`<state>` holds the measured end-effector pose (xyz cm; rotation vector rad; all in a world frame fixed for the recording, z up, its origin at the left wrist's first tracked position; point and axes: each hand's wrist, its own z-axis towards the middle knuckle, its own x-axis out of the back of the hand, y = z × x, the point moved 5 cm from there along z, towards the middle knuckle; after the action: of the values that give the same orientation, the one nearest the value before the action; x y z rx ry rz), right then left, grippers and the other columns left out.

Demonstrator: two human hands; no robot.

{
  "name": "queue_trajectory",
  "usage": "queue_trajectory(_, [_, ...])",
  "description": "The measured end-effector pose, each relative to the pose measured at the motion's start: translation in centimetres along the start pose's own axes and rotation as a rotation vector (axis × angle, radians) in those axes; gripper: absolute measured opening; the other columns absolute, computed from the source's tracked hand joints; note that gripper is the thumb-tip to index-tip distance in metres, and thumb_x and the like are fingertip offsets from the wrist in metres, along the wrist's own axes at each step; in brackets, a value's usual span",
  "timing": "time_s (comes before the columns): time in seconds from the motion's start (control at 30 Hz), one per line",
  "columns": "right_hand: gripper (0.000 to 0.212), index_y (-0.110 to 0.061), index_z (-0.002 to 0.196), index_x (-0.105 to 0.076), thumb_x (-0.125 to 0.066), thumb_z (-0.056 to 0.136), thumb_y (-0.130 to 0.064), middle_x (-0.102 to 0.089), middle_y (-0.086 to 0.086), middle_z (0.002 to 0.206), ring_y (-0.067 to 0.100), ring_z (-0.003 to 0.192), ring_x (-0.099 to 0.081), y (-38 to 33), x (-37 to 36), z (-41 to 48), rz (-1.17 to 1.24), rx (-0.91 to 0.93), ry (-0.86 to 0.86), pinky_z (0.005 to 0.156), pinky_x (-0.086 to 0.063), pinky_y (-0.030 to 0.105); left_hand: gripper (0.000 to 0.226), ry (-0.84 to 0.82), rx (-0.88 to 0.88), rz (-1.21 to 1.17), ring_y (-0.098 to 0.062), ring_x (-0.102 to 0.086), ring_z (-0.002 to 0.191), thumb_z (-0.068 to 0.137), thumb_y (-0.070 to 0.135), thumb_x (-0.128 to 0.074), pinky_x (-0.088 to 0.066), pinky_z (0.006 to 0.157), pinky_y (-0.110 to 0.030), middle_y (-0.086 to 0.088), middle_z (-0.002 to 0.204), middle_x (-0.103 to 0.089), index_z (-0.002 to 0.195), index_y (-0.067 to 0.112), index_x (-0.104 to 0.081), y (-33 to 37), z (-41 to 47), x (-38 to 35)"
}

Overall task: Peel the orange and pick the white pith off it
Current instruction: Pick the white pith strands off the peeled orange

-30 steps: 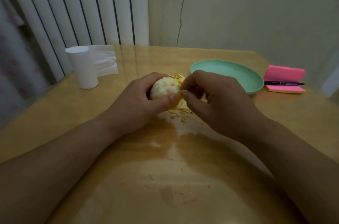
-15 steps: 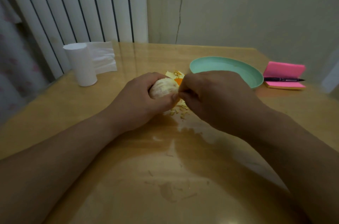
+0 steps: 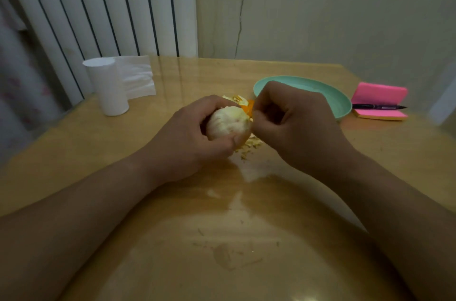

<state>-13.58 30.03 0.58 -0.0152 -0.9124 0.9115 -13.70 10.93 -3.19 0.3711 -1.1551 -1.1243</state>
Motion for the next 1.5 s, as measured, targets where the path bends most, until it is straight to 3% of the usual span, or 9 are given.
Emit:
queue_trajectory(0.2, [0.024,-0.024,0.085,-0.07,-0.055,0.103,-0.03,-0.068,-0.008,0.071,0.008,0.068,-0.063,1.8,-1.0,-0.2,0.119,-0.263,-0.046,0.062,-0.051,0.038,0.054,0.077,0.083,-0.166,-0.013,-0.072,0.109,0.086,0.036,-0.088,-0.065,0.087,-0.034,0.007,0.122,-0.069,0.132,0.03,-0.059,-0.5,0.0,0.4])
queue_trajectory(0.3, [0.014,-0.027,0.092,-0.071,-0.06,0.101,-0.024,-0.073,-0.007,0.073,0.005,0.067,-0.067,1.7,-1.6,-0.2,0.197,-0.377,-0.127,0.061,-0.052,0.029,0.069,0.164,0.115,-0.18,-0.009,-0.071,0.111,0.079,0.044,-0.088,-0.064,0.09,-0.032,0.008,0.128,-0.067,0.138,0.031,-0.056,-0.8,0.1,1.0])
queue_trajectory(0.47, [0.023,-0.017,0.113,-0.073,-0.055,0.109,-0.032,-0.081,0.004,0.092,0.025,0.087,-0.079,0.9,-4.2,-1.4,0.757,-0.734,-0.295,0.07,-0.06,0.034,0.065,0.235,0.068,0.003,-0.005,-0.067,0.117,0.085,0.043,-0.086,-0.059,0.097,-0.026,0.011,0.134,-0.063,0.143,0.034,-0.057,-0.5,0.2,1.2])
queue_trajectory(0.57, [0.026,-0.009,0.116,-0.071,-0.058,0.109,-0.03,-0.081,0.012,0.1,0.027,0.096,-0.079,1.2,-5.1,-1.4,1.004,-0.814,-0.205,0.079,-0.061,0.038,0.066,0.21,0.089,-0.014,-0.001,-0.07,0.11,0.084,0.042,-0.086,-0.06,0.091,-0.022,0.016,0.126,-0.068,0.143,0.038,-0.057,-0.2,0.2,0.8])
queue_trajectory(0.77, [0.024,-0.015,0.115,-0.071,-0.063,0.106,-0.036,-0.081,0.008,0.1,0.023,0.097,-0.079,3.1,-4.7,-1.3,0.921,-0.818,-0.043,0.076,-0.057,0.033,0.049,0.116,0.256,-0.351,-0.013,-0.075,0.111,0.095,0.04,-0.07,-0.063,0.097,-0.039,0.001,0.125,-0.074,0.14,0.029,-0.057,-0.2,0.2,0.1])
queue_trajectory(0.9, [0.023,-0.014,0.114,-0.069,-0.066,0.104,-0.035,-0.081,0.004,0.099,0.019,0.095,-0.078,3.3,-4.0,-1.2,0.904,-0.747,0.014,0.078,-0.057,0.036,0.07,0.079,0.35,-0.643,-0.026,-0.073,0.121,0.085,0.032,-0.086,-0.059,0.105,-0.045,-0.01,0.138,-0.069,0.145,0.017,-0.053,-1.2,0.5,0.1])
queue_trajectory(1.03, [0.015,-0.01,0.107,-0.067,-0.07,0.101,-0.023,-0.079,0.011,0.105,0.025,0.099,-0.078,3.3,-3.6,-0.8,0.936,-0.654,0.029,0.082,-0.057,0.039,0.058,-0.022,0.308,-0.575,-0.024,-0.071,0.125,0.09,0.024,-0.083,-0.053,0.111,-0.048,-0.005,0.132,-0.074,0.142,0.016,-0.059,-1.1,0.4,-0.3])
queue_trajectory(1.17, [0.011,-0.008,0.099,-0.068,-0.075,0.097,-0.016,-0.078,0.009,0.095,0.025,0.094,-0.078,3.0,-3.2,-0.5,0.877,-0.573,0.045,0.082,-0.062,0.04,0.067,0.012,0.317,-0.625,-0.029,-0.072,0.122,0.083,0.019,-0.083,-0.052,0.111,-0.051,-0.009,0.129,-0.076,0.143,0.017,-0.054,-1.4,0.4,0.0])
queue_trajectory(1.5, [0.013,-0.024,0.093,-0.073,-0.077,0.096,-0.035,-0.076,0.003,0.088,0.023,0.087,-0.074,2.1,-2.4,-0.7,0.538,-0.425,0.054,0.081,-0.062,0.055,0.053,0.007,0.294,-0.458,-0.018,-0.071,0.124,0.095,0.018,-0.076,-0.054,0.111,-0.043,0.0,0.131,-0.076,0.145,0.02,-0.06,-0.8,0.4,0.3])
